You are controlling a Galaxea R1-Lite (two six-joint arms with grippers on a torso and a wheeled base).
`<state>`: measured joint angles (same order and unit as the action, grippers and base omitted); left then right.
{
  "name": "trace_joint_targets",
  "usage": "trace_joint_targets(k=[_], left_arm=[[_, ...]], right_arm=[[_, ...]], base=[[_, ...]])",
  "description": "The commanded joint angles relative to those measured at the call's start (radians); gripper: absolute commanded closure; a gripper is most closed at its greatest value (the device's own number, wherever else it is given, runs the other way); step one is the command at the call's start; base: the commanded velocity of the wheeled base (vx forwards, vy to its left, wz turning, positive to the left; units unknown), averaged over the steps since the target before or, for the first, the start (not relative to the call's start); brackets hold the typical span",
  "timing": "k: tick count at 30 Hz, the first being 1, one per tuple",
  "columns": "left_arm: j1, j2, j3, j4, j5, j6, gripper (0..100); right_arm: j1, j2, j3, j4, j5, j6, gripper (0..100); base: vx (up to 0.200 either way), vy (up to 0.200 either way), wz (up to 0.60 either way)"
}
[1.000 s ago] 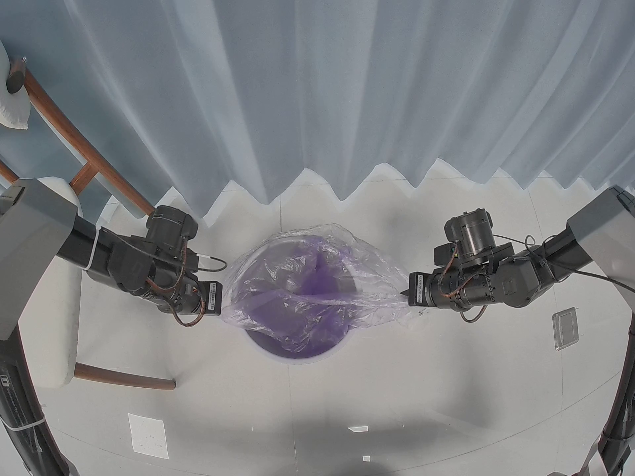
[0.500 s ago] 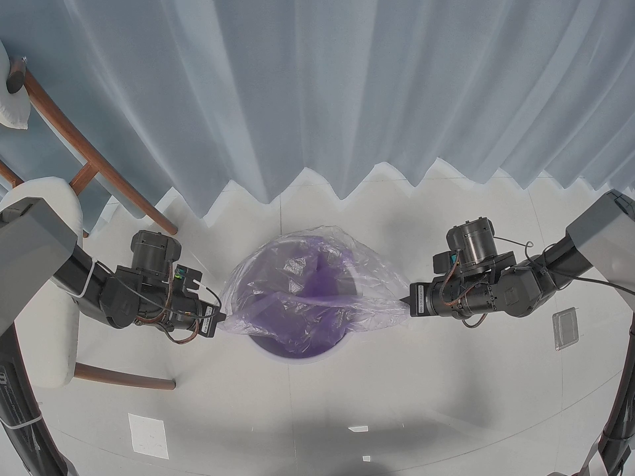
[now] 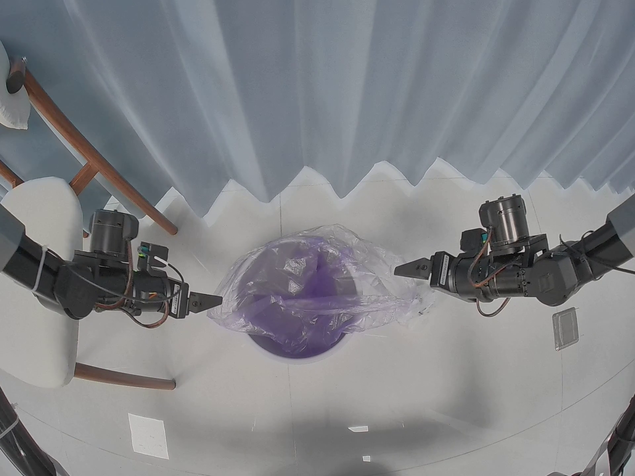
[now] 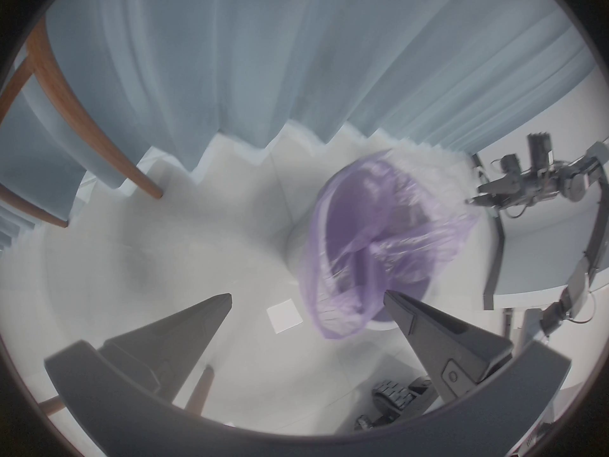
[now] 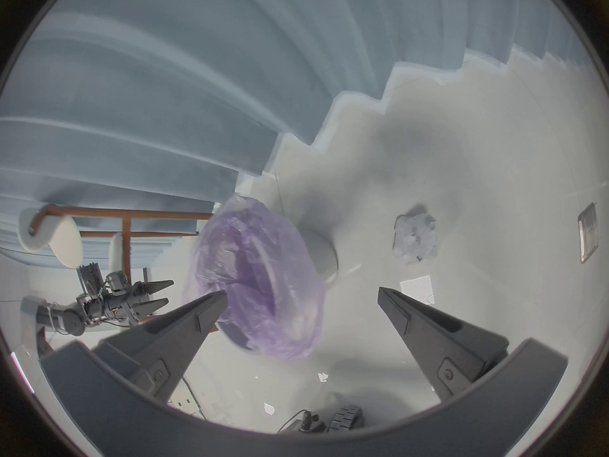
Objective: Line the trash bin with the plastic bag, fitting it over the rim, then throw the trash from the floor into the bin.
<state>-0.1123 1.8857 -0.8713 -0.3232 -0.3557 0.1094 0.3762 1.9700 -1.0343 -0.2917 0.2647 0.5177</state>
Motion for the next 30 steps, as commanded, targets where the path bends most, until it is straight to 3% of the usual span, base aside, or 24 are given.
trace_joint_targets(k=[1,6,9,11,16,17,21,30], left_arm=[[0.022,-0.125,0.021,0.003,-0.088,-0.017,0],[-0.064,-0.151,-0.018,-0.007,-0.177,-0.134,0],[-0.084,-0.152,-0.022,-0.019,-0.236,-0.128,0],[-0.127,-0.142,-0.018,-0.042,-0.278,-0.071,0],[-0.191,-0.089,-0.014,-0.046,-0.278,0.032,0],[-0.205,-0.034,-0.017,-0.048,-0.275,0.118,0],[-0.198,0.099,-0.045,-0.082,-0.272,0.296,0],[-0.208,0.259,-0.130,-0.128,-0.272,0.339,0]], right_arm=[[-0.006,-0.114,0.025,0.000,0.008,0.033,0],[0.046,-0.154,-0.027,0.003,0.008,0.061,0],[0.063,-0.161,-0.047,0.000,0.008,0.051,0],[0.093,-0.155,-0.064,0.000,0.005,0.019,0],[0.133,-0.135,-0.063,0.000,-0.035,-0.047,0],[0.150,-0.123,-0.064,-0.009,-0.073,-0.073,0],[0.167,-0.132,-0.063,-0.010,-0.079,-0.067,0],[0.171,-0.158,-0.058,-0.009,-0.087,-0.054,0]], base=[[0.000,0.000,0.00],[0.000,0.000,0.00],[0.000,0.000,0.00],[0.000,0.000,0.00],[0.000,0.000,0.00],[0.000,0.000,0.00],[0.000,0.000,0.00],[0.000,0.000,0.00]])
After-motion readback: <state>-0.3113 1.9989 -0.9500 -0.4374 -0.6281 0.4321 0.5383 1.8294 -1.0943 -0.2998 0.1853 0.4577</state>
